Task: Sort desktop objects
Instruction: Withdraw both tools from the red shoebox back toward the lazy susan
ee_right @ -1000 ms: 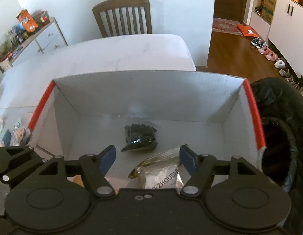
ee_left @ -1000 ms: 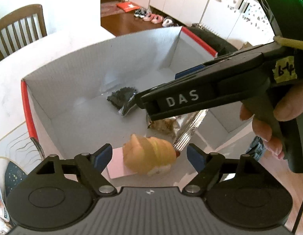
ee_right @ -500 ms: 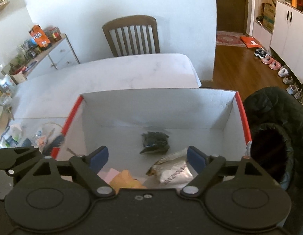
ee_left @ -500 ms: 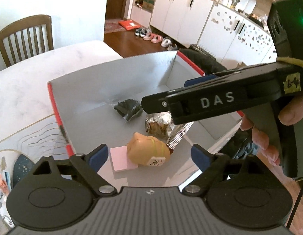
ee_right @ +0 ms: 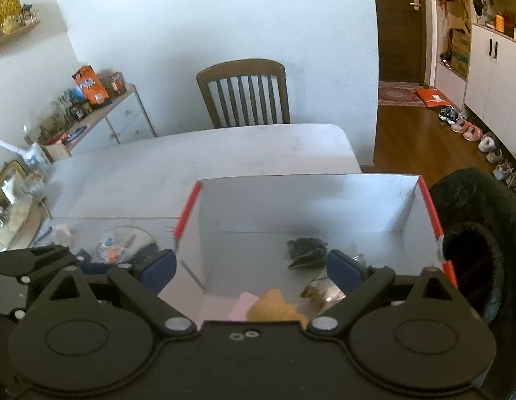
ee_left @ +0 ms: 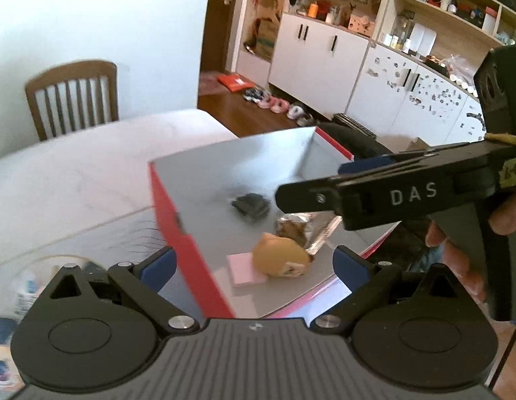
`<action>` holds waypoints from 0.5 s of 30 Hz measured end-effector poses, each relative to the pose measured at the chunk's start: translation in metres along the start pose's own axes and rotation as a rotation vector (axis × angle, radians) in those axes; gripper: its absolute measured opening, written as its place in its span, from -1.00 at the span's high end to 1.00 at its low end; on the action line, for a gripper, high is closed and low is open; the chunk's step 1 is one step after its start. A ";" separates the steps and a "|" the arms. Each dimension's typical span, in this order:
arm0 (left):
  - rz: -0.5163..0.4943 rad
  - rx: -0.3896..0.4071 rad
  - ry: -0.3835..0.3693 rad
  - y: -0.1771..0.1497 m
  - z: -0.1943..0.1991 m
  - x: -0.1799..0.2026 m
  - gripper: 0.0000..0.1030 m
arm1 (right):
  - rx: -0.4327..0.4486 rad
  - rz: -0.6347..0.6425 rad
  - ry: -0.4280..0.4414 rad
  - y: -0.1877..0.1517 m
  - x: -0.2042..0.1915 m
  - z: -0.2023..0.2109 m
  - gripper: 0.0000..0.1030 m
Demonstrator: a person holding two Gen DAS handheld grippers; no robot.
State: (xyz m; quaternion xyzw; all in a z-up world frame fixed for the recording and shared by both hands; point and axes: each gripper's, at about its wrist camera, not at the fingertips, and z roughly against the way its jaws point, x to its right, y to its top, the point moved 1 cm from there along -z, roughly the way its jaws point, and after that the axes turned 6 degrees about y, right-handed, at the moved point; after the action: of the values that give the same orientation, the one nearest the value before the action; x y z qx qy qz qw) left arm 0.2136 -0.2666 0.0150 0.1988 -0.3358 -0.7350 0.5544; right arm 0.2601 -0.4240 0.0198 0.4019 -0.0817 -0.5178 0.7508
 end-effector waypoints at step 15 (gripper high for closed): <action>-0.009 0.111 0.060 -0.034 0.075 -0.053 -0.95 | 0.060 -0.020 0.038 -0.023 -0.072 0.015 -0.98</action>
State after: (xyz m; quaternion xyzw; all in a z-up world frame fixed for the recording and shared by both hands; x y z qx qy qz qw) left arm 0.1568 -0.1904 0.0380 0.2525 -0.3584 -0.7114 0.5492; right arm 0.2034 -0.3741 0.0354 0.4349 -0.0790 -0.5149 0.7345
